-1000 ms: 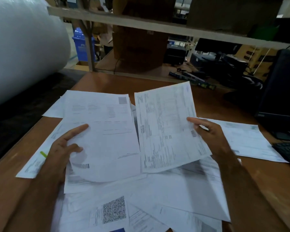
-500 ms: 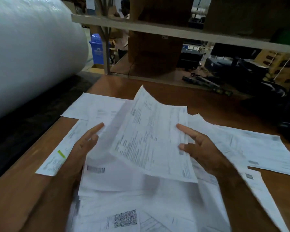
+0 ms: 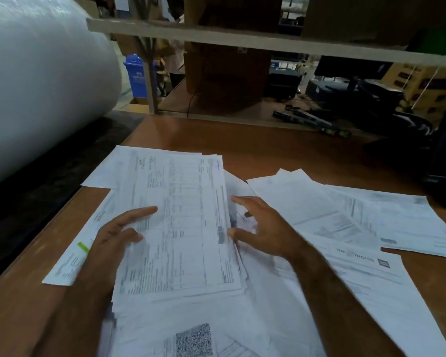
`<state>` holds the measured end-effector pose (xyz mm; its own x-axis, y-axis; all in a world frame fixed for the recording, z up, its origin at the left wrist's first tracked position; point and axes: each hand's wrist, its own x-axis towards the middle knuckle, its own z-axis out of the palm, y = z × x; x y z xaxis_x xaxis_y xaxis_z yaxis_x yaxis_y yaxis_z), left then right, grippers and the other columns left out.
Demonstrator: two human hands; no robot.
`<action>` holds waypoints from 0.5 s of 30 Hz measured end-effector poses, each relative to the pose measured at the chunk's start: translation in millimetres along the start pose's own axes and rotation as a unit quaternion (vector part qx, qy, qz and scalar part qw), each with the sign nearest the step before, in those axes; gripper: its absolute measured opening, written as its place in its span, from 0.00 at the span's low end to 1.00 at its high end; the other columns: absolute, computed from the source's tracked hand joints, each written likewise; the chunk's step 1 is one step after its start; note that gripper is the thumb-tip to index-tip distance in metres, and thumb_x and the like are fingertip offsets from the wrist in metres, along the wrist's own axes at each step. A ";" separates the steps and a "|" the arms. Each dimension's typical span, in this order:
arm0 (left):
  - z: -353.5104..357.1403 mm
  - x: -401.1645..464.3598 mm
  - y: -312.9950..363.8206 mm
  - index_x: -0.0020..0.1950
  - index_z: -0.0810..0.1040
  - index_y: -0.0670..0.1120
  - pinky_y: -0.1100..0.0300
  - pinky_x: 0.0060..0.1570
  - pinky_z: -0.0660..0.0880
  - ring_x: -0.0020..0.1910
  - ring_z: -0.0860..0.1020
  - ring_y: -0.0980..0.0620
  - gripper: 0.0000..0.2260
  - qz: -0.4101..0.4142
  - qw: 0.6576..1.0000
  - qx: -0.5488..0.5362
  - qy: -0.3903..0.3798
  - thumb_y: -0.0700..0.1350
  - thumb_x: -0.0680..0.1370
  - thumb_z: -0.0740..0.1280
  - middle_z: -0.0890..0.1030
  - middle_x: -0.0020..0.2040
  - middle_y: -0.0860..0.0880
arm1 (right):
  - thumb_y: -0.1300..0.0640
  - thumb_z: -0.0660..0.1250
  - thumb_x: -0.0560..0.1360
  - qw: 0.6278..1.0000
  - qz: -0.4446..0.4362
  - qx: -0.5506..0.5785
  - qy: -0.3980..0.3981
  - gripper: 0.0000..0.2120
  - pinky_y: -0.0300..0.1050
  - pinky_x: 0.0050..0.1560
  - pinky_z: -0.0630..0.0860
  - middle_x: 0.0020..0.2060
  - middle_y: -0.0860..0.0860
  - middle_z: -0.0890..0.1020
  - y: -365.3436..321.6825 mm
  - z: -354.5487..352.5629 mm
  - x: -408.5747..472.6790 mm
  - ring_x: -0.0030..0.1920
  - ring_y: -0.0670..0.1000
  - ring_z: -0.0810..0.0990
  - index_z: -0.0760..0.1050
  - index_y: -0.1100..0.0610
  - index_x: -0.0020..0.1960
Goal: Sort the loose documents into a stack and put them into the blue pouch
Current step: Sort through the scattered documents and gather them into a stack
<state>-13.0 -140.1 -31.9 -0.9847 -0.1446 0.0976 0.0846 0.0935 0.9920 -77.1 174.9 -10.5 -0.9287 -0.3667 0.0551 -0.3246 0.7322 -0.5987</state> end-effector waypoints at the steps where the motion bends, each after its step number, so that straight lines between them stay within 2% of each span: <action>1: -0.9 2.3 -0.2 0.61 0.85 0.47 0.51 0.70 0.71 0.64 0.77 0.62 0.23 -0.013 1.000 -0.010 0.009 0.27 0.74 0.62 0.82 0.63 0.63 | 0.24 0.67 0.68 0.997 0.006 -0.074 -0.028 0.44 0.53 0.71 0.71 0.78 0.40 0.63 11.7 -8.5 -4.4 0.71 0.46 0.70 0.59 0.38 0.79; 2: -0.9 4.5 0.6 0.61 0.85 0.46 0.49 0.71 0.71 0.66 0.77 0.58 0.24 -0.023 1.000 -0.017 0.013 0.26 0.73 0.60 0.82 0.64 0.60 | 0.20 0.66 0.64 0.987 0.024 -0.138 -0.074 0.49 0.59 0.75 0.65 0.79 0.40 0.61 23.5 -18.5 -10.7 0.76 0.48 0.65 0.56 0.36 0.79; 4: 1.0 6.8 2.5 0.63 0.84 0.46 0.46 0.70 0.72 0.68 0.77 0.52 0.25 -0.029 0.999 -0.027 0.004 0.26 0.74 0.60 0.80 0.67 0.56 | 0.22 0.71 0.60 0.962 0.080 -0.188 -0.182 0.56 0.60 0.78 0.56 0.81 0.40 0.56 38.8 -37.7 -25.1 0.80 0.50 0.56 0.52 0.36 0.80; 6: 4.2 5.4 4.6 0.66 0.82 0.48 0.53 0.66 0.76 0.66 0.78 0.56 0.22 -0.017 1.000 -0.021 0.000 0.29 0.78 0.64 0.79 0.69 0.56 | 0.25 0.76 0.57 0.955 0.106 -0.170 -0.217 0.60 0.60 0.79 0.55 0.81 0.41 0.55 44.1 -45.9 -35.4 0.80 0.51 0.55 0.51 0.37 0.81; 8: 4.4 3.8 2.3 0.68 0.80 0.50 0.65 0.57 0.79 0.63 0.78 0.63 0.22 0.001 1.000 -0.003 0.006 0.32 0.77 0.69 0.78 0.69 0.58 | 0.23 0.76 0.54 0.963 0.118 -0.165 -0.176 0.62 0.65 0.76 0.58 0.80 0.42 0.59 43.7 -44.7 -38.0 0.78 0.53 0.59 0.51 0.37 0.80; 9: 4.4 2.4 0.7 0.68 0.80 0.50 0.66 0.54 0.80 0.63 0.79 0.62 0.23 0.006 1.000 -0.009 -0.001 0.32 0.77 0.69 0.78 0.69 0.58 | 0.22 0.75 0.54 0.965 0.128 -0.174 -0.149 0.62 0.65 0.75 0.60 0.79 0.43 0.60 43.6 -42.2 -37.0 0.77 0.54 0.61 0.51 0.38 0.80; 12: 3.3 -0.4 -4.4 0.66 0.81 0.51 0.55 0.58 0.79 0.67 0.78 0.53 0.22 0.013 1.000 0.001 -0.007 0.30 0.77 0.69 0.79 0.69 0.55 | 0.24 0.74 0.60 0.969 0.168 -0.174 -0.057 0.57 0.62 0.73 0.67 0.78 0.48 0.63 47.3 -36.0 -29.7 0.75 0.57 0.65 0.52 0.42 0.80; 14: 2.2 -2.0 -4.8 0.63 0.82 0.50 0.59 0.56 0.79 0.66 0.78 0.53 0.21 0.015 1.000 0.014 -0.003 0.30 0.77 0.68 0.80 0.68 0.54 | 0.28 0.75 0.64 0.975 0.165 -0.147 -0.007 0.54 0.60 0.73 0.69 0.78 0.50 0.64 54.6 -36.8 -27.8 0.75 0.57 0.66 0.53 0.44 0.80; 15: 2.5 -2.4 -3.7 0.64 0.83 0.49 0.57 0.57 0.80 0.65 0.79 0.52 0.21 0.013 1.000 0.011 -0.006 0.29 0.77 0.67 0.80 0.67 0.53 | 0.31 0.77 0.65 0.979 0.161 -0.128 0.003 0.53 0.59 0.73 0.69 0.78 0.50 0.65 58.4 -41.1 -28.6 0.75 0.56 0.67 0.54 0.44 0.81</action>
<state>-11.3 -137.6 -36.0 -0.9839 -0.1296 0.1230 0.1077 0.1193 0.9870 -76.8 251.8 -14.2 -0.9911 -0.0896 -0.0983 -0.0476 0.9291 -0.3668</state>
